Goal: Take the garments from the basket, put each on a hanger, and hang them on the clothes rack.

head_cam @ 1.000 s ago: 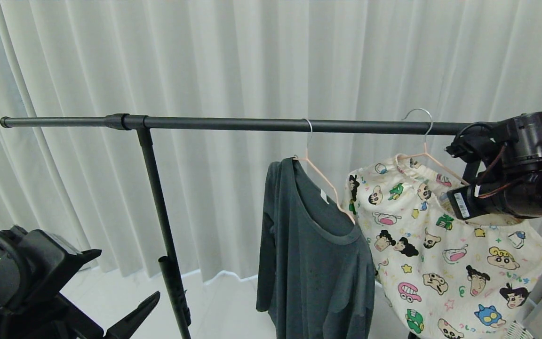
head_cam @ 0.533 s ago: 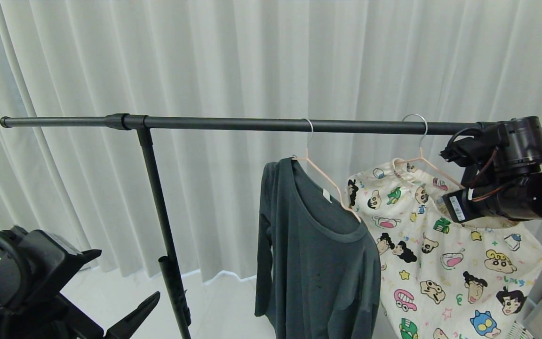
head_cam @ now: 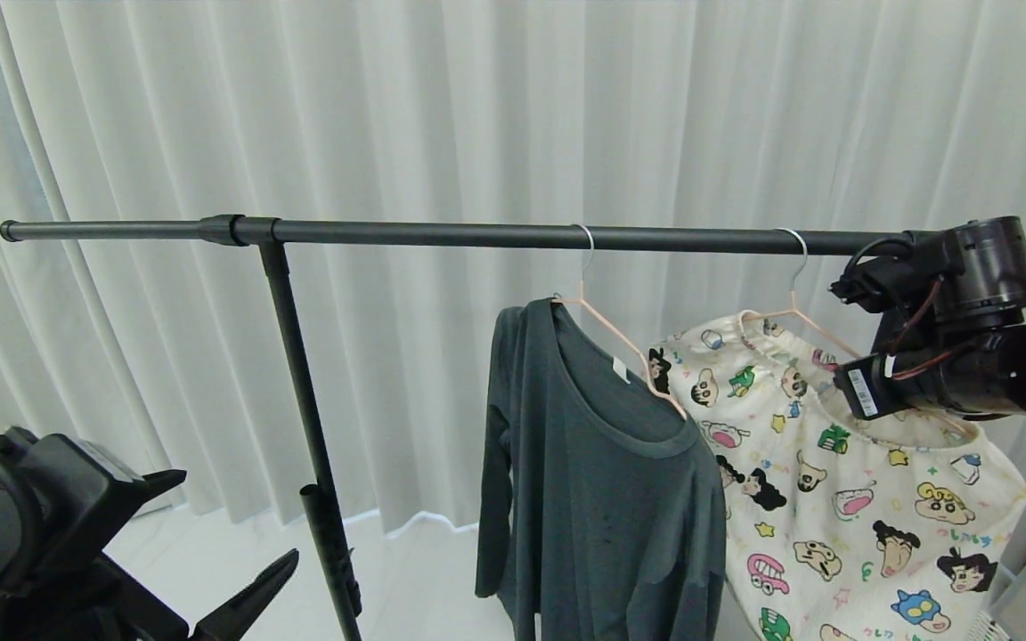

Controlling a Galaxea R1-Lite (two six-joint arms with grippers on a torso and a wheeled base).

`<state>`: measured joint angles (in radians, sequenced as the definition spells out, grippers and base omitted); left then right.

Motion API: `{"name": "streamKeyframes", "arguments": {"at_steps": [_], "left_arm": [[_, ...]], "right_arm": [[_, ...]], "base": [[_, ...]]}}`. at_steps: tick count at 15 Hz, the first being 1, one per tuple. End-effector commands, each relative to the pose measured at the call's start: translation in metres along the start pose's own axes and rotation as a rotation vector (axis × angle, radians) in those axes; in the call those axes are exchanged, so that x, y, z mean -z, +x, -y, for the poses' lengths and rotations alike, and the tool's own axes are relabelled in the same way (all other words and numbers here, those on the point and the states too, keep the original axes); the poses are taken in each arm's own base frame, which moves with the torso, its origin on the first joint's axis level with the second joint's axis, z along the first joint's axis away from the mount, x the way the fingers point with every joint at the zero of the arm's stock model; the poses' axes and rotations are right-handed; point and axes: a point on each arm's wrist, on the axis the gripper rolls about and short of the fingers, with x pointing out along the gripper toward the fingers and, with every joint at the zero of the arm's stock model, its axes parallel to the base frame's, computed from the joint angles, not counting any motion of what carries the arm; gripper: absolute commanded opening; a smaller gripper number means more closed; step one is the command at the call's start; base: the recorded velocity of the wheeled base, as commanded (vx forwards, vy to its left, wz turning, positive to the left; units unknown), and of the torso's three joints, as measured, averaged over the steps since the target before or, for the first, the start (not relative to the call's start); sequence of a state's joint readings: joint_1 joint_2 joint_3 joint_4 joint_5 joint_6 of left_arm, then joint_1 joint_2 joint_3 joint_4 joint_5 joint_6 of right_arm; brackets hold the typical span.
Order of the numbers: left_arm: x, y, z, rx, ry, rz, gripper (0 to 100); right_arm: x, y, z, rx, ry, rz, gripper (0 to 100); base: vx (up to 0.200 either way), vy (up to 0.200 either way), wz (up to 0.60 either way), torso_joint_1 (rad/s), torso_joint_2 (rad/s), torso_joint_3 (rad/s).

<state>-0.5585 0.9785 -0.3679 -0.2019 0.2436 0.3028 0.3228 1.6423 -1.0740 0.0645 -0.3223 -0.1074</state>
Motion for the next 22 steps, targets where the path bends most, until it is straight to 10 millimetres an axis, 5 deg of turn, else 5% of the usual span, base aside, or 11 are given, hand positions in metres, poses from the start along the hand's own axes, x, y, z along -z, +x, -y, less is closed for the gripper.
{"name": "streamKeyframes", "arguments": {"at_steps": [1, 9, 13, 16, 22], "left_arm": [[0.000, -0.002, -0.001, -0.006, -0.005, 0.009, 100], [0.009, -0.004, -0.028, -0.238, -0.103, -0.066, 100], [0.022, -0.010, -0.040, -0.418, -0.169, -0.139, 100], [0.045, -0.020, -0.038, -0.519, -0.208, -0.208, 100], [0.061, -0.032, -0.027, -0.548, -0.214, -0.197, 100]], "right_arm": [[-0.003, -0.011, 0.003, 0.000, 0.011, 0.032, 100], [0.007, -0.085, 0.033, 0.023, 0.163, 0.182, 100], [0.019, -0.094, 0.057, 0.145, 0.203, 0.175, 100], [0.047, -0.095, 0.080, 0.312, 0.165, 0.101, 100], [0.073, -0.098, 0.080, 0.361, 0.139, 0.129, 100]], "base": [[0.000, 0.000, 0.00, 0.000, 0.00, 0.000], [0.000, 0.000, 0.00, 0.000, 0.00, 0.000], [0.000, 0.000, 0.00, 0.000, 0.00, 0.000], [0.000, 0.000, 0.00, 0.000, 0.00, 0.000], [-0.100, 0.000, 0.00, 0.005, 0.00, 0.001]]}}
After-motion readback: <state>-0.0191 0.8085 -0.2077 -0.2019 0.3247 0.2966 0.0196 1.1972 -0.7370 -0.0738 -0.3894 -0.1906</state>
